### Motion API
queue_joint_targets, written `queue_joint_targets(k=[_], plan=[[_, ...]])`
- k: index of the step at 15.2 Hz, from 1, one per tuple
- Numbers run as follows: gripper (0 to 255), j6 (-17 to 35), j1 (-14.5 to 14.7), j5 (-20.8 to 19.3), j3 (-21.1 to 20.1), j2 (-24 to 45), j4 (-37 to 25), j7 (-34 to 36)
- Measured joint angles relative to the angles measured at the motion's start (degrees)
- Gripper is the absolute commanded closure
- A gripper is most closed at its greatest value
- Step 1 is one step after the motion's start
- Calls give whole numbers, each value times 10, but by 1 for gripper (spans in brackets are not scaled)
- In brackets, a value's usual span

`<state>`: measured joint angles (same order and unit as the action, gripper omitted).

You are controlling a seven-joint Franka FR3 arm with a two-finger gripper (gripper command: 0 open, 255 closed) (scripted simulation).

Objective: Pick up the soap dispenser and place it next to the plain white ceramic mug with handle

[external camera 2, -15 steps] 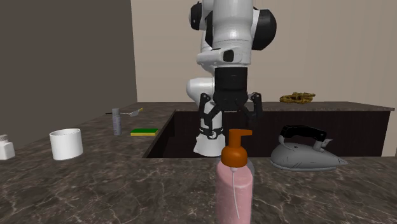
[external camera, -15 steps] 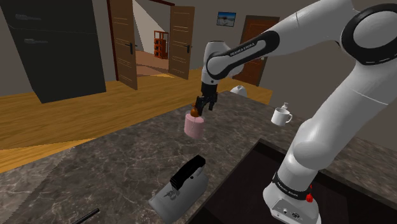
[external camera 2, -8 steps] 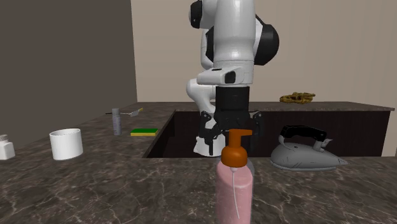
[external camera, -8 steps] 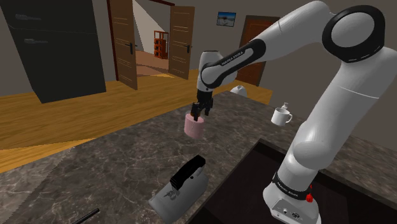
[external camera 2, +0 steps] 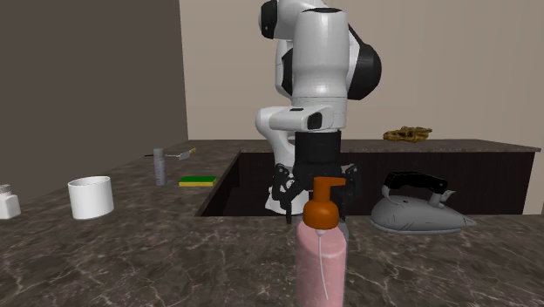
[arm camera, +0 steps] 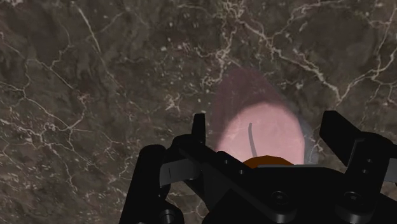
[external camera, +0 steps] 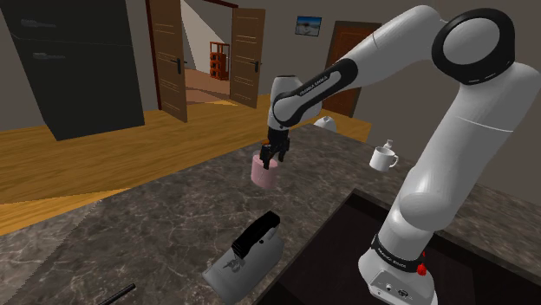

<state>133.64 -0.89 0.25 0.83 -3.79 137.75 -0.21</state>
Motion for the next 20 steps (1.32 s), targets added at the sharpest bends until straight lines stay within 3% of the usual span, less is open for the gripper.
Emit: queue_joint_targets(k=[1,2,12,20], plan=[[0,0,0,0,0,0,0,0],[255,0,0,0,0,0,0,0],[255,0,0,0,0,0,0,0],[255,-57,0,-1,0,-34,-23,0]])
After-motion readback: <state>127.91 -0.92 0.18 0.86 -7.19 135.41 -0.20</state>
